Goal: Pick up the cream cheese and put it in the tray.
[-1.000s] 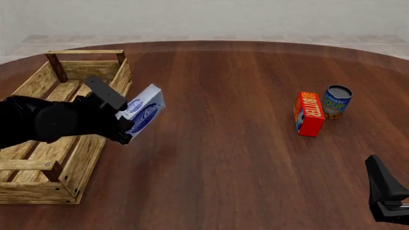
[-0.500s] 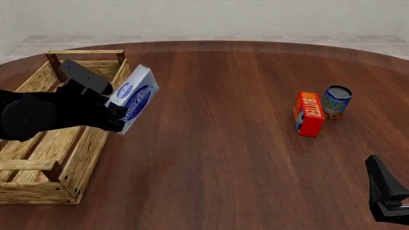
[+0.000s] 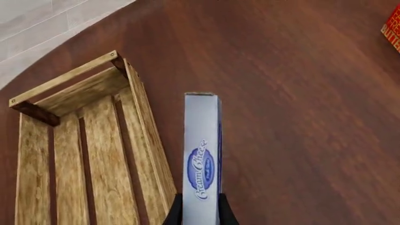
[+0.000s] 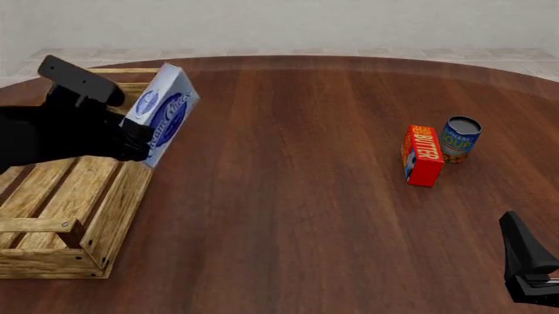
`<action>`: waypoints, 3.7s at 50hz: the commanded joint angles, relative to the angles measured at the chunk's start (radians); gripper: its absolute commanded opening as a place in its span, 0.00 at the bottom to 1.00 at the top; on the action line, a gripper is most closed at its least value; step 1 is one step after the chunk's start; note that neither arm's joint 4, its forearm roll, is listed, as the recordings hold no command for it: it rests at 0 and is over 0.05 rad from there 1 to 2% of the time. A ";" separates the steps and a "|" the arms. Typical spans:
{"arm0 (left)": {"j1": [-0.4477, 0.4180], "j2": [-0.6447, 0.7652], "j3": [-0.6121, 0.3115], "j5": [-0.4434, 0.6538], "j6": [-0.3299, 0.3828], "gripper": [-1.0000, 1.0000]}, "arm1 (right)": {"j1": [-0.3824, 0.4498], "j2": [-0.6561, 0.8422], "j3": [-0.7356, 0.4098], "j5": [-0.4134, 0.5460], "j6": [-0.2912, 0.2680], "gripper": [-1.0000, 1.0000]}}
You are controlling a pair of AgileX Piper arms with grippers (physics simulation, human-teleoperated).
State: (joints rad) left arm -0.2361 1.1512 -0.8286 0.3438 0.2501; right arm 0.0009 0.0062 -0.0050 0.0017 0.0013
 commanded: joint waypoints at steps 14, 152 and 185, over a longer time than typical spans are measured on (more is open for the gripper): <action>0.079 -0.036 -0.067 0.071 0.011 0.00 | 0.000 0.000 0.000 0.000 0.000 1.00; 0.505 0.325 0.124 -0.207 0.135 0.00 | 0.000 0.000 0.000 0.000 0.000 1.00; 0.515 0.384 0.144 -0.268 0.149 0.00 | 0.000 0.000 0.000 0.000 0.000 1.00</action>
State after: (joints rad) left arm 0.2770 1.5165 -0.6873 0.0912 0.3799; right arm 0.0009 0.0062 -0.0050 0.0017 0.0013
